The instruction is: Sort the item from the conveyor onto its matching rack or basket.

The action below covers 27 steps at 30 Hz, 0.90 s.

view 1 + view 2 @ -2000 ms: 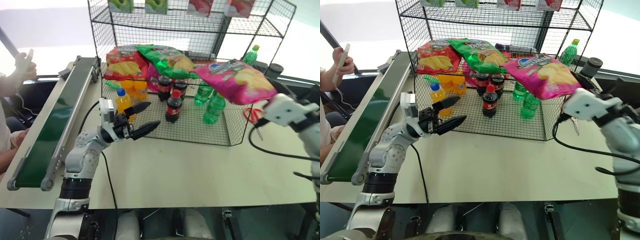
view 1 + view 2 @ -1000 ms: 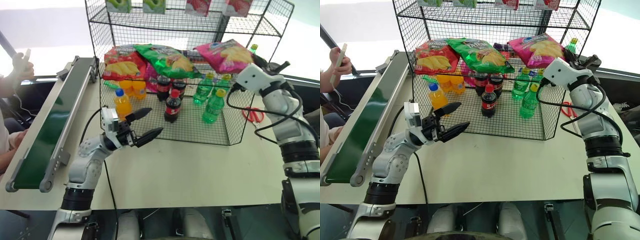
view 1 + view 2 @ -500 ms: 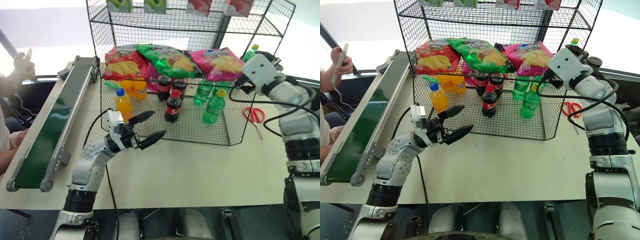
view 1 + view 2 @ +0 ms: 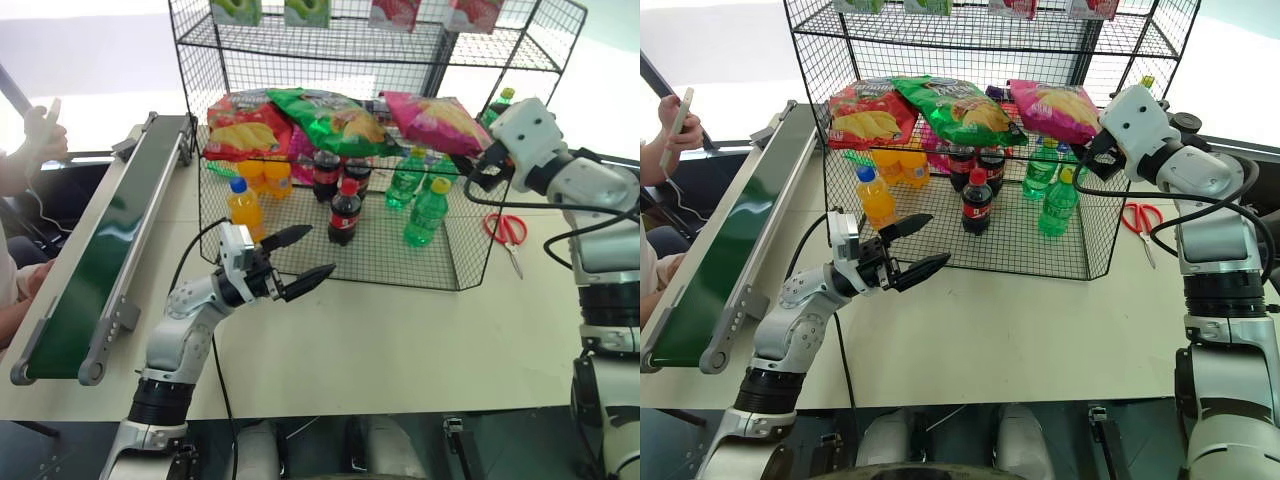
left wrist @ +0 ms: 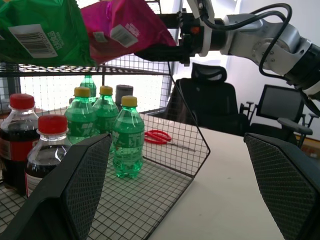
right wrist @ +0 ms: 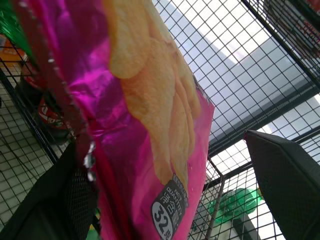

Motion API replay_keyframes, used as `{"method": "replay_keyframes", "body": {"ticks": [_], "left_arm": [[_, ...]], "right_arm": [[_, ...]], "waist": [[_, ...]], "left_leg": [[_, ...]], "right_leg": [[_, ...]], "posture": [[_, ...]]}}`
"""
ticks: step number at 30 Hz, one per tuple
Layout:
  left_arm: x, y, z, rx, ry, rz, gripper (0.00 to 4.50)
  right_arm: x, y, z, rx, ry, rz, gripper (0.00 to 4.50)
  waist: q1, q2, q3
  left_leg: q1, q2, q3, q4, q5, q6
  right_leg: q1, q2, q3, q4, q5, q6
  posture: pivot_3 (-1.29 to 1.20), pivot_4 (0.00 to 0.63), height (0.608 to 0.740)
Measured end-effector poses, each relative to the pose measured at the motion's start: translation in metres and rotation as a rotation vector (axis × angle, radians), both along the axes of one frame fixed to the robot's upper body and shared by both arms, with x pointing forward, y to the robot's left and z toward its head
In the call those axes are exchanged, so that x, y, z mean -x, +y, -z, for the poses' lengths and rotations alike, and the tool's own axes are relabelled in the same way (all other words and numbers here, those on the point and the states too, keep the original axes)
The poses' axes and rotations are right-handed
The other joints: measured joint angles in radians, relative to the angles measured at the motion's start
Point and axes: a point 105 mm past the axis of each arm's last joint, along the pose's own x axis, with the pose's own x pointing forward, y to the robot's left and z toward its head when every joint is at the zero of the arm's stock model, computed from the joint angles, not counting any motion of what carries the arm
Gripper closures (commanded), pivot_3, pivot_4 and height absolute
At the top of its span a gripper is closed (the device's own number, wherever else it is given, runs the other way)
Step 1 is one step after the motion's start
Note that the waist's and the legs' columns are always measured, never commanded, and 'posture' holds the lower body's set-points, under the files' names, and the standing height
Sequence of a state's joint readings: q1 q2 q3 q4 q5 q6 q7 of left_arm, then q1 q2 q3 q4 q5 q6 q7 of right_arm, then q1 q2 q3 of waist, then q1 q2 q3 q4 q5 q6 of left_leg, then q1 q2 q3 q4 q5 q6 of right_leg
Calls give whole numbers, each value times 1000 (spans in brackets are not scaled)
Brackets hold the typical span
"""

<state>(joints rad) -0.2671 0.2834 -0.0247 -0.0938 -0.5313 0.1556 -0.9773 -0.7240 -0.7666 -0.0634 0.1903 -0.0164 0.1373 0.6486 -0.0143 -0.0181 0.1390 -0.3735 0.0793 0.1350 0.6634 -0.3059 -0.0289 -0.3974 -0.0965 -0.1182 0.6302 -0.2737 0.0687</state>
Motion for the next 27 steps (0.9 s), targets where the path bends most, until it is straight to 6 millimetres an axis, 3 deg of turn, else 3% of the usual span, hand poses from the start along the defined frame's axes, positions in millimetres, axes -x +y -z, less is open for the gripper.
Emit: {"method": "replay_keyframes", "body": {"ticks": [1,7,21,25,27], "left_arm": [[0,0,0,0,0,0,0],[3,0,0,1,1,0,0],[3,0,-1,3,4,-9,0],[3,0,-1,3,1,-10,0],[3,0,-2,3,-2,-11,0]], "right_arm": [[1,1,-1,6,-9,-8,1533],[3,5,0,17,-50,-33,4474],[-10,-2,11,270,-175,36,4474],[-10,-2,12,250,-162,20,3167],[-9,-3,11,203,-138,8,2151]], "waist": [[0,0,0],[0,0,0],[-2,0,0],[-1,0,0],[0,0,0]], "left_leg": [[0,0,0,0,0,0],[0,0,0,0,0,0],[0,0,1,0,0,-1],[0,0,1,0,1,-1],[0,0,0,0,1,-1]], "right_leg": [[0,0,0,0,0,0],[0,0,0,0,0,0],[0,0,0,0,0,0],[0,0,0,0,0,0],[0,0,0,0,0,0]], "posture": [[0,150,726],[0,150,726],[0,150,726],[0,150,726],[0,150,726]]}}
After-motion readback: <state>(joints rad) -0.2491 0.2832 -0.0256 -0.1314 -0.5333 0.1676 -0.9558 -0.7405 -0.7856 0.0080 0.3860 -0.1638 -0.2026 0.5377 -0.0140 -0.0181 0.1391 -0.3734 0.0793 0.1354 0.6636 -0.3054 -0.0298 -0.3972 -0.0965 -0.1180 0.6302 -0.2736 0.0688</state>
